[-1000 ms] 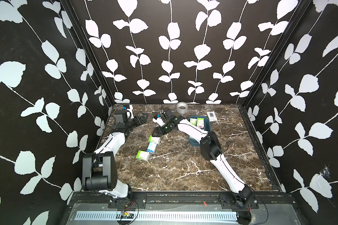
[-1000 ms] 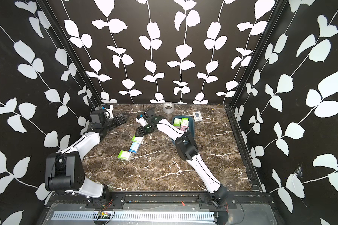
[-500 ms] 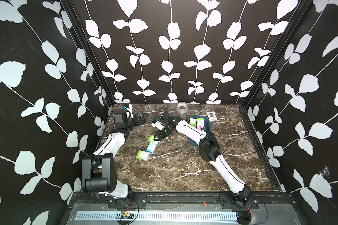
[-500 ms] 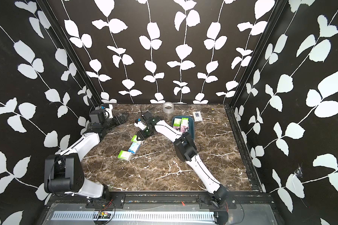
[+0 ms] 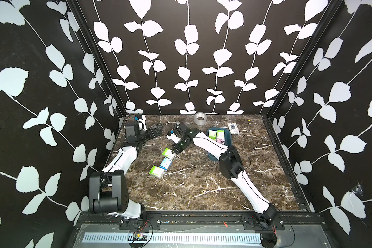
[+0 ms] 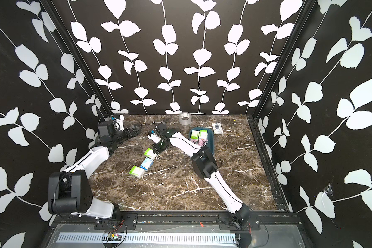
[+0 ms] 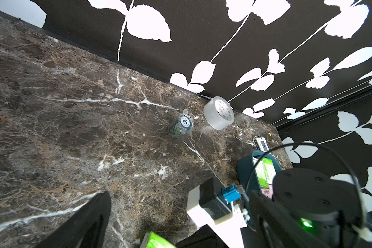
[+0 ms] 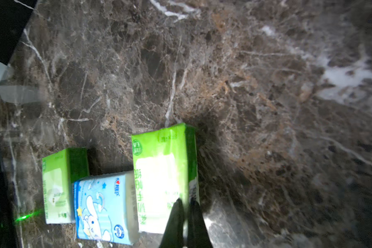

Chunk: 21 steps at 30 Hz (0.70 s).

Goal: Put the pocket tissues into the storage box
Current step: Pick up the pocket tissues from the center of the board, then place the pocket tissues in the storage box.

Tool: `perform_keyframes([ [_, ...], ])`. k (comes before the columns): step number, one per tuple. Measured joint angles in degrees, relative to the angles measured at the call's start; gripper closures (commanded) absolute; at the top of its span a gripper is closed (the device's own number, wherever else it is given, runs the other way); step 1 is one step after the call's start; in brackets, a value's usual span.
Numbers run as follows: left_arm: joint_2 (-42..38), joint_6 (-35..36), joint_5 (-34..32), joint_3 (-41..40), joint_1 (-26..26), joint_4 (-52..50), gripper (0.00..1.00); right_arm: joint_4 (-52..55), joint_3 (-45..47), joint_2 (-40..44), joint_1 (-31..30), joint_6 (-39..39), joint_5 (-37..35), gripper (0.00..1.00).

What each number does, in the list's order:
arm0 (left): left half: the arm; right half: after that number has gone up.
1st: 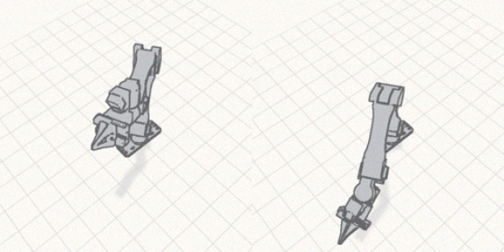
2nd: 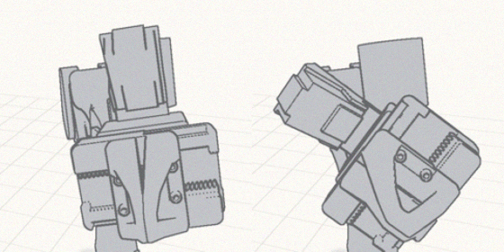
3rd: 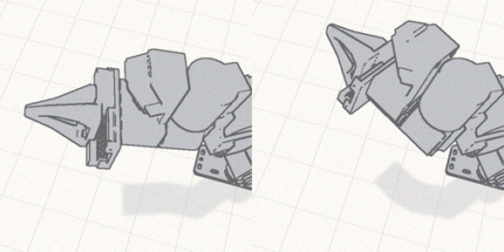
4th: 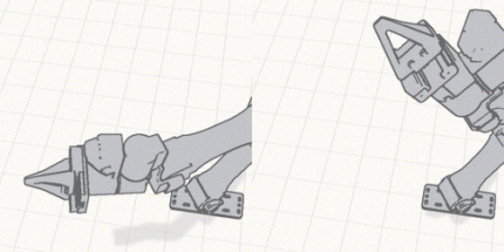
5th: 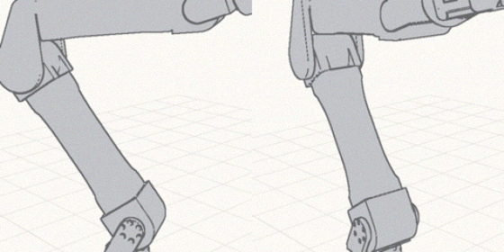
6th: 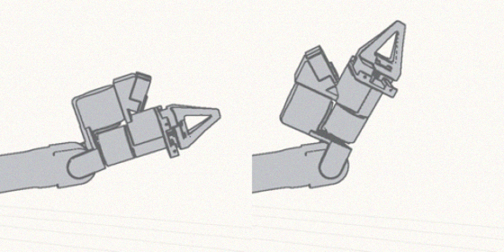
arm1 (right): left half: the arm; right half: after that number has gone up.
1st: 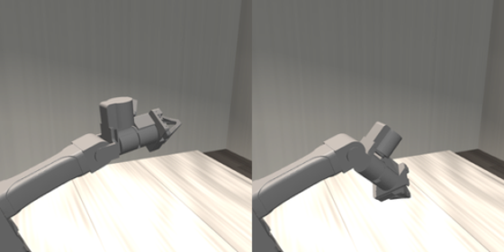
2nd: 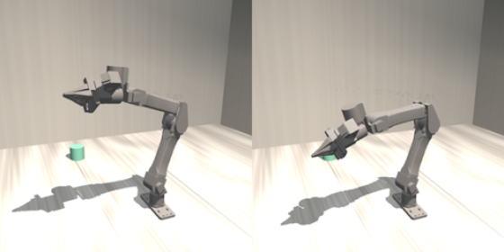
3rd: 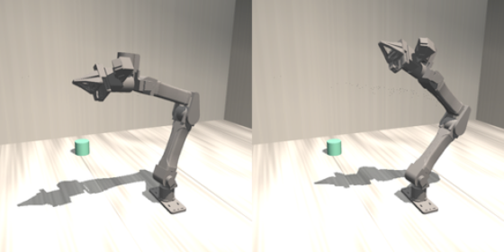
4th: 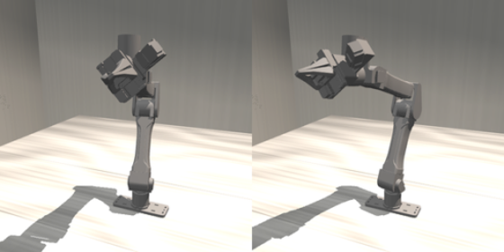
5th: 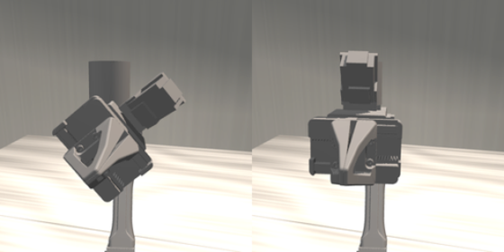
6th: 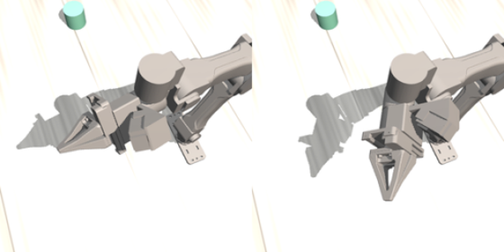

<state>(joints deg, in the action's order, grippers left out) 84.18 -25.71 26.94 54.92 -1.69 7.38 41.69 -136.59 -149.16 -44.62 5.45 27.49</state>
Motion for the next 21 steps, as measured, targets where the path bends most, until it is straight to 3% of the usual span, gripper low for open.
perform_keyframes([
  [11,-0.2,-0.72,0.13,0.0,0.0,-0.17,0.01,-9.27,16.76,21.24,3.21,0.39,-4.81,1.0],
  [21,-0.11,-1.29,0.35,0.17,0.5,0.2,0.01,-11.54,42.62,45.24,13.68,-3.02,-10.91,1.0],
])
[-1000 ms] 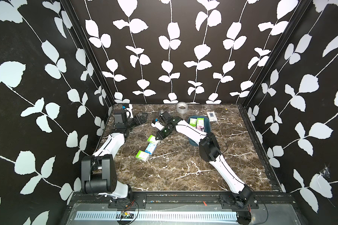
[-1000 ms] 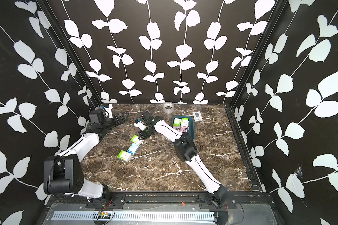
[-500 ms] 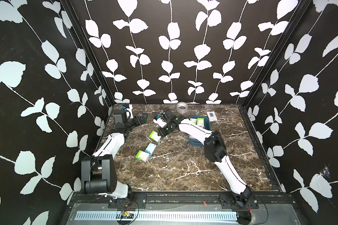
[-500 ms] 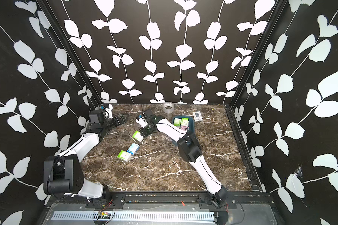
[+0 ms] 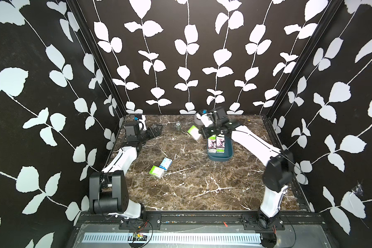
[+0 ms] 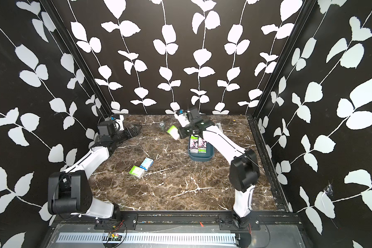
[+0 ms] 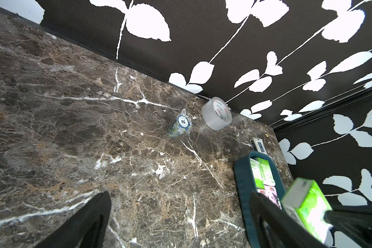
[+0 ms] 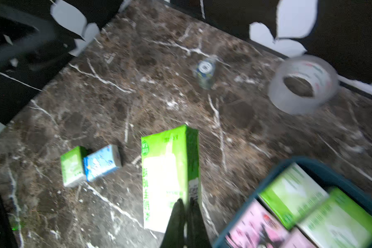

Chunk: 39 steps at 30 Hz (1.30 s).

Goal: Put the pocket tissues into the storage box
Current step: Place the pocket tissues in the storage box.

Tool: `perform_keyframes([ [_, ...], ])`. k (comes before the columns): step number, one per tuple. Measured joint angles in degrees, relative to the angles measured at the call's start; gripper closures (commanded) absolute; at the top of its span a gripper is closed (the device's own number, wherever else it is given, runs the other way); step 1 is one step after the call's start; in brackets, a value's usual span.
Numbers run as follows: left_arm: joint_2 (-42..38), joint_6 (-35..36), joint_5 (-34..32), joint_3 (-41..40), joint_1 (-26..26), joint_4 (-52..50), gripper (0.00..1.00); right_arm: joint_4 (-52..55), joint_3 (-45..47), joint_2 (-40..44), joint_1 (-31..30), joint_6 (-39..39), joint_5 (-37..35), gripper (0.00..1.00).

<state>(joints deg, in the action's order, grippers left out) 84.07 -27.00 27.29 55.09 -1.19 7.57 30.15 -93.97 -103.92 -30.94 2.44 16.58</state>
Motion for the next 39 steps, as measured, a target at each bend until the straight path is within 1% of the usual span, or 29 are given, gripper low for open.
perform_keyframes([
  [5,1.2,-0.07,0.22,0.74,1.11,0.59,0.01,3.54,9.55,7.37,4.09,-3.5,-3.98,1.0],
  [8,1.99,-0.15,0.35,1.11,1.44,0.9,0.01,5.99,13.29,10.03,5.29,-6.43,-5.25,1.0],
  [11,2.16,-0.13,0.37,1.14,1.51,0.92,0.01,7.54,15.74,10.82,5.73,-9.9,-5.68,1.0],
  [19,2.16,-0.13,0.35,1.25,1.53,0.94,0.01,8.57,18.58,10.49,6.51,-18.82,-4.83,1.0],
  [26,2.16,-0.09,0.33,1.25,1.53,0.92,0.01,7.32,18.71,6.45,8.15,-25.81,-1.81,1.0],
  [32,2.19,0.0,0.33,1.38,1.53,0.87,0.01,7.21,17.62,3.02,8.9,-29.81,2.08,1.0],
  [33,2.25,0.0,0.33,1.6,1.53,0.87,0.01,7.41,17.27,2.38,8.87,-30.27,2.73,0.99],
  [34,2.29,0.02,0.33,1.86,1.53,0.87,0.01,7.69,17.18,1.81,8.87,-30.73,3.3,0.93],
  [35,2.29,0.02,0.33,2.03,1.53,0.92,0.01,8.02,17.18,1.2,8.87,-31.17,3.65,0.87],
  [36,2.29,0.02,0.33,2.14,1.53,0.94,0.01,8.28,17.18,0.61,8.87,-31.43,3.89,0.77],
  [37,2.29,0.02,0.33,2.19,1.53,0.94,0.01,8.59,17.16,0.09,8.87,-31.56,4.15,0.72],
  [39,2.32,0.02,0.33,2.19,1.53,0.9,0.01,9.44,17.07,-0.79,8.87,-31.45,4.63,0.66],
])
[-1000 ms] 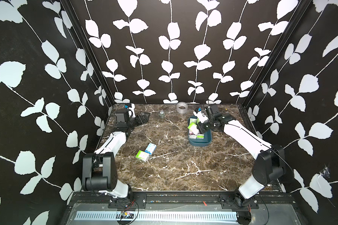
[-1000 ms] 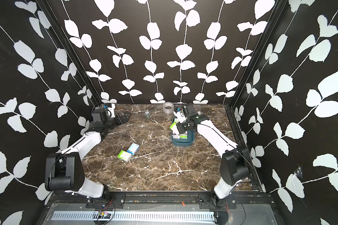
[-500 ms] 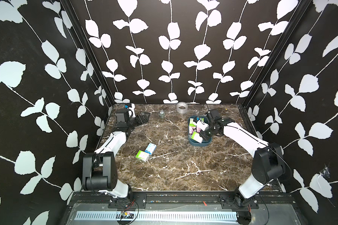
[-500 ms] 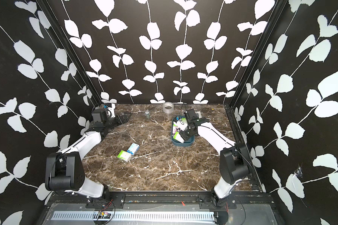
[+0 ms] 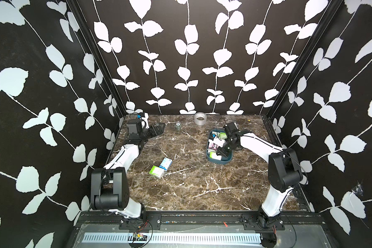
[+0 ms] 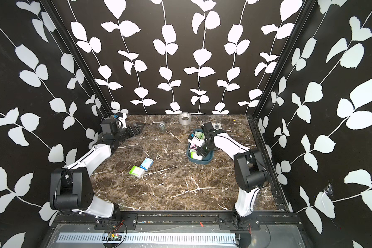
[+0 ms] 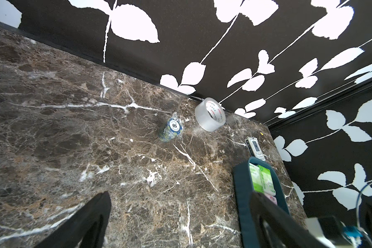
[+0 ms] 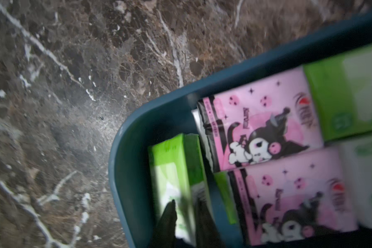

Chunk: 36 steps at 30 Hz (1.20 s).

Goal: Put the pocket tissues into the storage box
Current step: Place the pocket tissues in the storage box, then pick up the pocket tissues from the center of the board.

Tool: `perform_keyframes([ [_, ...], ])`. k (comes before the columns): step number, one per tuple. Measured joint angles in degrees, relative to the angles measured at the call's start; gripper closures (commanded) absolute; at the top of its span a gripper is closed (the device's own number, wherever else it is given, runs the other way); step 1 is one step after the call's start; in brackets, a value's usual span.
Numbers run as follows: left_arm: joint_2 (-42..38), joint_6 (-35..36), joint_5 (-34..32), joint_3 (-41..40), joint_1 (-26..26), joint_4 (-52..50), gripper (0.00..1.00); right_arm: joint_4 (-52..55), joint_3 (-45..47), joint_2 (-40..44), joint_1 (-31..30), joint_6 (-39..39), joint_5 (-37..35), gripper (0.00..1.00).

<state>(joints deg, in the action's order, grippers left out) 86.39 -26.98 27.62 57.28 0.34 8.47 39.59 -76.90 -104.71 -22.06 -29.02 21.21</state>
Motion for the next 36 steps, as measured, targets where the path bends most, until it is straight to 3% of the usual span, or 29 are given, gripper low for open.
perform_keyframes([
  [4,0.28,0.0,0.0,0.02,0.0,0.0,0.01,1.42,-1.29,-0.35,0.0,0.81,0.48,0.58],
  [9,0.81,-0.02,0.02,0.35,0.0,0.0,0.01,1.49,-3.63,0.02,0.0,3.34,0.55,0.57],
  [16,1.05,-0.02,-0.02,0.68,0.0,0.0,0.01,0.17,-4.17,4.55,-0.57,11.21,1.14,0.5],
  [24,1.05,0.22,-2.23,0.68,0.0,-0.68,0.01,-5.55,-5.66,5.97,-8.79,19.19,-1.95,0.4],
  [30,0.81,1.18,-4.79,0.68,-0.22,-3.34,0.01,-8.15,-12.83,-1.44,-15.65,25.14,-2.56,0.39],
  [36,-0.52,-0.66,-5.86,-0.57,-4.09,-3.89,0.01,-11.61,-18.78,-11.91,-20.41,30.34,-0.52,0.38],
])
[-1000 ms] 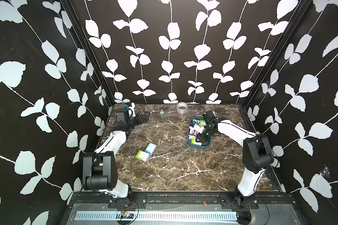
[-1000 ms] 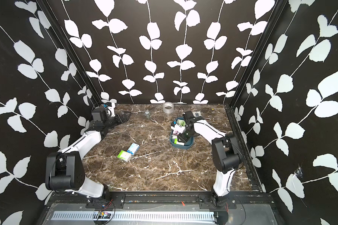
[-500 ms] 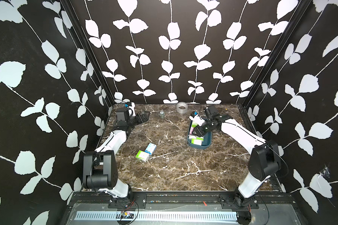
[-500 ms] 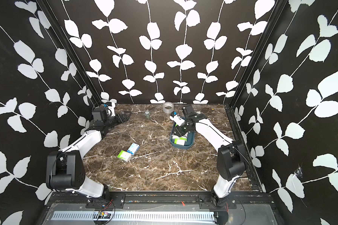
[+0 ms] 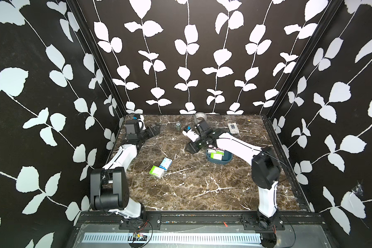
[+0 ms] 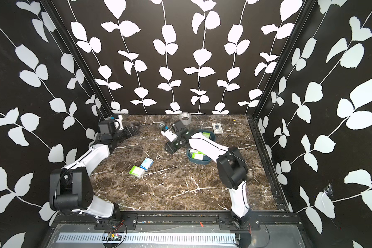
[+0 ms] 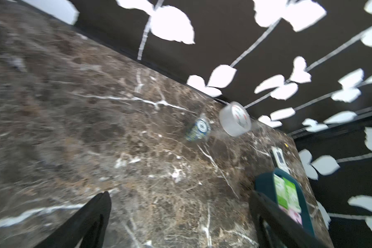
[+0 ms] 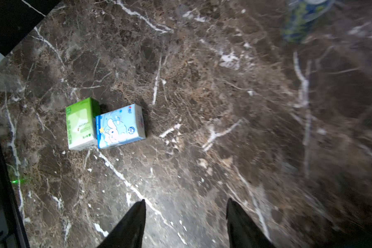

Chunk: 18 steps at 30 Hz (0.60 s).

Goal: Put the pocket tissues into the storage box
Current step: Pick up the pocket tissues from the center of the board.

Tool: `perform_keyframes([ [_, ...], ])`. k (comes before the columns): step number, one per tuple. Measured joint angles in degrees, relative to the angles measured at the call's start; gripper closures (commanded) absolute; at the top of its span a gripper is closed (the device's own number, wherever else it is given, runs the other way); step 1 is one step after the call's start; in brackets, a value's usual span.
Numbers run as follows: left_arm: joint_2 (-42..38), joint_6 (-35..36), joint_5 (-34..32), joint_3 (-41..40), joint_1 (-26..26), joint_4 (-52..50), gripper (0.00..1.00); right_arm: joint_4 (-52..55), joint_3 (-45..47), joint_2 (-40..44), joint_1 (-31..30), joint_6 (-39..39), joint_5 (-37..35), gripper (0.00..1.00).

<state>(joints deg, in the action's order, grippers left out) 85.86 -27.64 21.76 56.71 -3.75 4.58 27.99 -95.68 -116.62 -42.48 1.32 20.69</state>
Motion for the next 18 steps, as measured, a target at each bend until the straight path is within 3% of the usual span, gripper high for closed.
perform_keyframes([
  [8,-1.18,-0.26,-0.72,-0.81,-2.16,-1.05,0.01,-2.27,-7.43,-11.69,-4.39,6.16,5.01,0.35],
  [18,-1.68,-0.24,0.2,-1.4,-2.16,-1.05,0.01,-4.15,-14.69,-19.1,-5.6,10.27,8.63,0.33],
])
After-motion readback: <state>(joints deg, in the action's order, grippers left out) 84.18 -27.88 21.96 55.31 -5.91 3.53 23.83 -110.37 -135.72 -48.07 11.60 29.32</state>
